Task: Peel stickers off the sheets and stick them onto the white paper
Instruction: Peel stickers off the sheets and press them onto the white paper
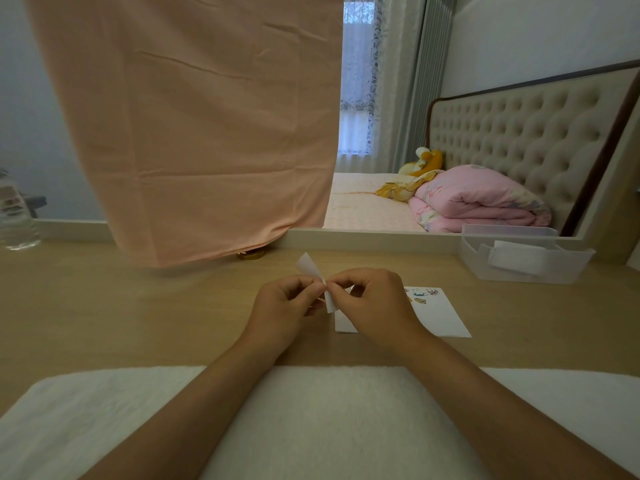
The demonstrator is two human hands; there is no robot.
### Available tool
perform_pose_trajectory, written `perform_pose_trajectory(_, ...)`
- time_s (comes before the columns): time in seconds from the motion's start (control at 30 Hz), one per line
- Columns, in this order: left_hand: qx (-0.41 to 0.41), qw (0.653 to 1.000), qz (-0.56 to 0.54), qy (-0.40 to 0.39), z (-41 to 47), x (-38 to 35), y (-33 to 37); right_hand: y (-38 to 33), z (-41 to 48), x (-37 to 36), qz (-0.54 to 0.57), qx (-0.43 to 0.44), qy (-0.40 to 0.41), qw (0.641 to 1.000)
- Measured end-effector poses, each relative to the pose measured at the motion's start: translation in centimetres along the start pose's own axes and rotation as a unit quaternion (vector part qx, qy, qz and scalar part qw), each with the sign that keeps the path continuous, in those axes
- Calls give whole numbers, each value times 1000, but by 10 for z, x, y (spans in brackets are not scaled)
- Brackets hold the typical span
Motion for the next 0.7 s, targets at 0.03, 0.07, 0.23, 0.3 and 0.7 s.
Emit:
perform_pose_trajectory(0.03, -2, 1000, 4, -3, 0, -1, 0, 0, 0, 0, 3, -2, 2, 1000)
perform_pose_trajectory(0.07, -5, 1000, 6, -6, 0, -2, 0, 1, 0, 0, 6, -6, 6, 1000)
perform_pose_trajectory(0.23, 13, 999, -52, 3, -3, -6, 2, -2, -2, 0, -18, 30, 40, 999)
perform_pose_trajectory(0.3, 16, 998, -63, 12, -3, -6, 3, -7, -3, -1, -56, 68, 51, 995)
perform_pose_trajectory(0.7, -5, 999, -5, 32, -2, -4, 0, 5, 4, -4, 28, -92, 28, 995)
Point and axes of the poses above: each hand's wrist, its own z-axis towards the middle knuckle, its own x-axis out of the back of the hand, y = z × x, the point moved 5 cm from there along z, towards the middle knuckle, and after that the axes turned 11 degrees about -x, right-handed, at the moved point
